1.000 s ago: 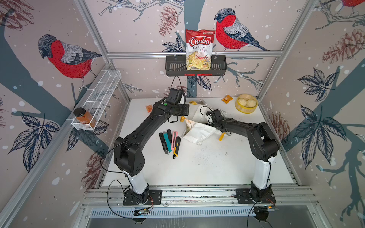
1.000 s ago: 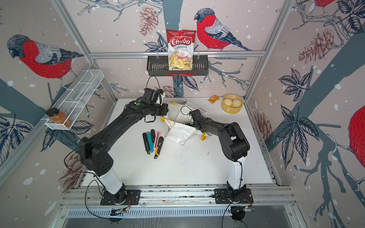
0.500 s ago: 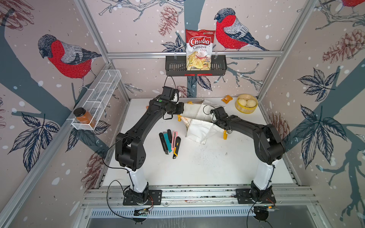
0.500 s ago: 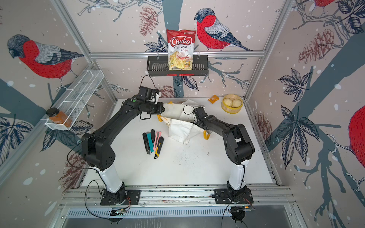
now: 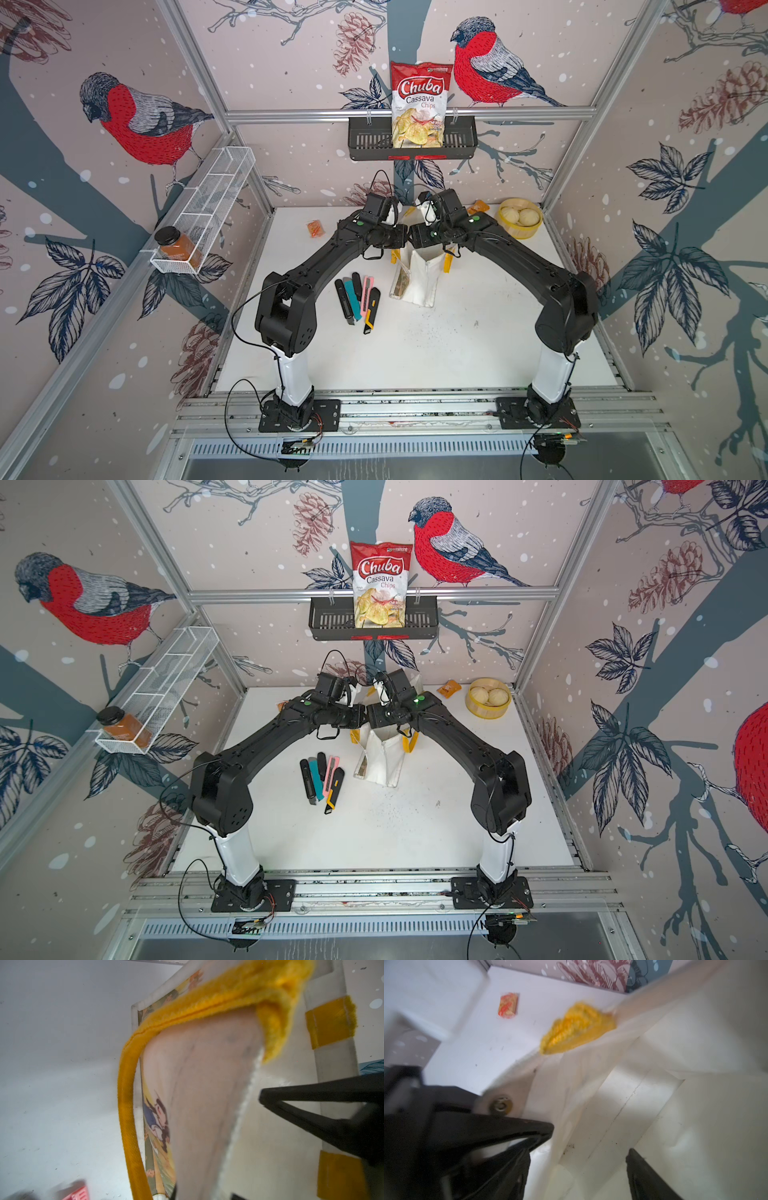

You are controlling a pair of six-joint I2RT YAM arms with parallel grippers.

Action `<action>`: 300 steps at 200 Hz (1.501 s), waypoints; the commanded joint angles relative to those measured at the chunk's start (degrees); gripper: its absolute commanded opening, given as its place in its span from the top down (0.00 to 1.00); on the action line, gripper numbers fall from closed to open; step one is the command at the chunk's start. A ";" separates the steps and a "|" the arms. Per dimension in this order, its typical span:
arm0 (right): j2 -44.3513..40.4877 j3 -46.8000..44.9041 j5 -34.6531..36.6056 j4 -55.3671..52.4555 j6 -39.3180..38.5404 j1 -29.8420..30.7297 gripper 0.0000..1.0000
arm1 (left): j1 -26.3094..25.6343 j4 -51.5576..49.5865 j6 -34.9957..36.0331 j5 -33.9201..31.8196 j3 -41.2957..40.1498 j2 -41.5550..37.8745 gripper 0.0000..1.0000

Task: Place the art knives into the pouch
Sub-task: Open the pouch at the center of the board.

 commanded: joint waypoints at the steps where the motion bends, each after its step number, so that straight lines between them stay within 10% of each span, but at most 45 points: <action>1: -4.46 -1.08 4.46 -0.46 4.95 -1.16 0.25 | -0.06 3.20 0.01 0.37 -0.67 -0.66 1.00; 53: -18.77 -13.85 4.12 7.62 9.53 -7.57 0.18 | -0.05 3.65 0.08 0.42 -1.10 -1.00 1.00; 134: -15.51 -24.76 -2.89 13.45 12.74 -11.68 0.23 | -0.10 4.32 -0.36 0.11 -1.83 -2.09 1.00; 159: -12.53 -25.42 -5.60 15.01 13.24 -11.72 0.42 | -0.09 4.53 -0.41 0.26 -2.11 -2.62 1.00; 181: -11.74 -25.67 -4.93 15.11 13.55 -12.11 1.00 | -0.07 3.76 -0.26 0.32 -2.16 -3.09 1.00; 300: -17.38 -18.14 1.40 -4.44 0.55 -22.53 1.00 | -0.19 -9.21 2.91 -9.55 -3.31 -6.07 1.00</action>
